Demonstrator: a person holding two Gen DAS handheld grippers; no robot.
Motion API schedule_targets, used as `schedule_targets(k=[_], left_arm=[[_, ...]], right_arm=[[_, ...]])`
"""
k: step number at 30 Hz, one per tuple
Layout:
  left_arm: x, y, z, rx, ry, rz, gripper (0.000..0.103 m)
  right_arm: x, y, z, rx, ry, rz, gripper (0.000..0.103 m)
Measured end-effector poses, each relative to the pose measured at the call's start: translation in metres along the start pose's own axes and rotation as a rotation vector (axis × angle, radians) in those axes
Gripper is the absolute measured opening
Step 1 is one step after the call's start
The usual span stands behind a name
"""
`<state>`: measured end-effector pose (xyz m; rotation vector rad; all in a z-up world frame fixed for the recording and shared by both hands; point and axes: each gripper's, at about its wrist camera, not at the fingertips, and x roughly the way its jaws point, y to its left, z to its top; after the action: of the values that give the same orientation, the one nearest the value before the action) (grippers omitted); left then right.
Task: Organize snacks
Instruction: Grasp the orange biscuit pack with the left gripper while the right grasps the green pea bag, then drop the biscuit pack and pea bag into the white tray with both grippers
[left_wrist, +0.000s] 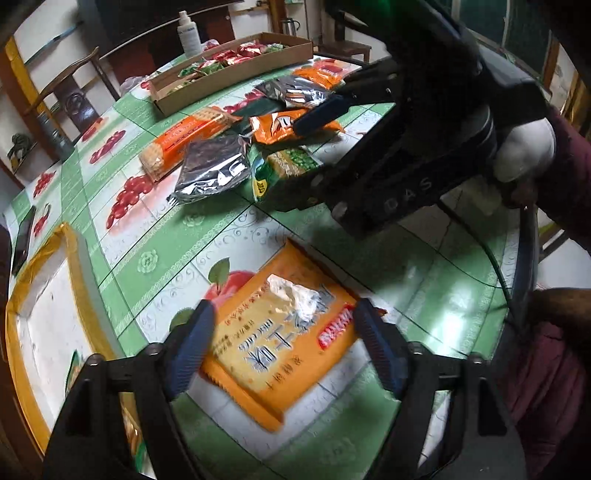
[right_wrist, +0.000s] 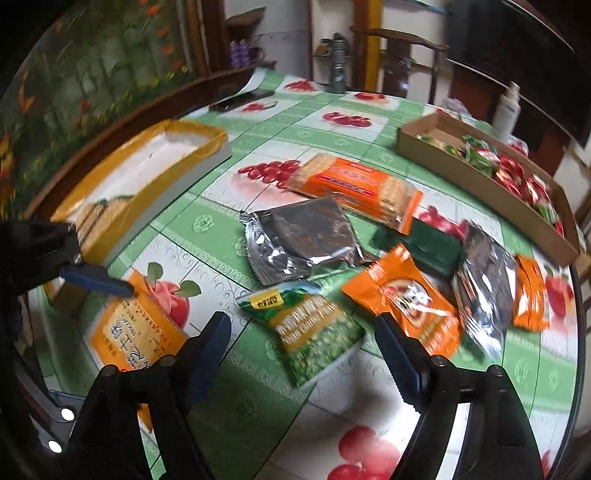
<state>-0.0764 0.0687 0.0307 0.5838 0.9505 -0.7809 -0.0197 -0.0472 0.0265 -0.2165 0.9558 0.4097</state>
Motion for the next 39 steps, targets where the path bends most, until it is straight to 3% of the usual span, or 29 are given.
schedule_targets(k=[4,6,7,9,12,14,15,22,26,31,35,39], left_arm=[[0.006,0.005,0.002,-0.009,0.024,-0.047,0.089],[0.016,-0.004,-0.003,0.018,0.098,-0.046,0.095],[0.016,-0.009,-0.008,0.013,0.088,-0.057,0.095],[0.019,-0.017,-0.015,0.016,0.107,-0.061,0.097],[0.023,-0.019,-0.020,-0.059,0.076,-0.030,0.095],[0.025,-0.015,-0.021,-0.145,0.055,-0.029,0.083],[0.024,-0.014,-0.022,-0.169,0.036,-0.009,0.070],[0.010,-0.008,-0.037,-0.332,-0.085,-0.023,0.070],[-0.034,0.024,-0.049,-0.470,-0.215,-0.054,0.070],[-0.086,0.091,-0.077,-0.692,-0.332,0.063,0.070],[-0.098,0.146,-0.103,-0.861,-0.343,0.164,0.070],[-0.093,0.179,-0.116,-0.925,-0.314,0.283,0.070]], right_arm=[[0.017,0.001,0.004,0.002,0.028,0.004,0.080],[0.020,-0.003,0.004,0.036,0.031,0.031,0.070],[0.021,-0.006,0.002,0.054,0.035,0.044,0.060],[0.019,-0.006,0.000,0.060,0.028,0.036,0.056],[0.015,-0.008,-0.005,0.079,0.016,0.021,0.045],[0.012,-0.010,-0.007,0.101,0.009,0.037,0.043],[0.011,-0.010,-0.008,0.113,0.006,0.040,0.042],[-0.012,-0.007,-0.014,0.152,-0.024,0.049,0.039],[-0.032,0.004,-0.007,0.134,-0.052,0.052,0.039],[-0.049,0.031,0.019,0.120,-0.081,0.134,0.039],[-0.041,0.067,0.051,0.110,-0.068,0.233,0.039],[-0.013,0.107,0.091,0.115,-0.048,0.314,0.039]])
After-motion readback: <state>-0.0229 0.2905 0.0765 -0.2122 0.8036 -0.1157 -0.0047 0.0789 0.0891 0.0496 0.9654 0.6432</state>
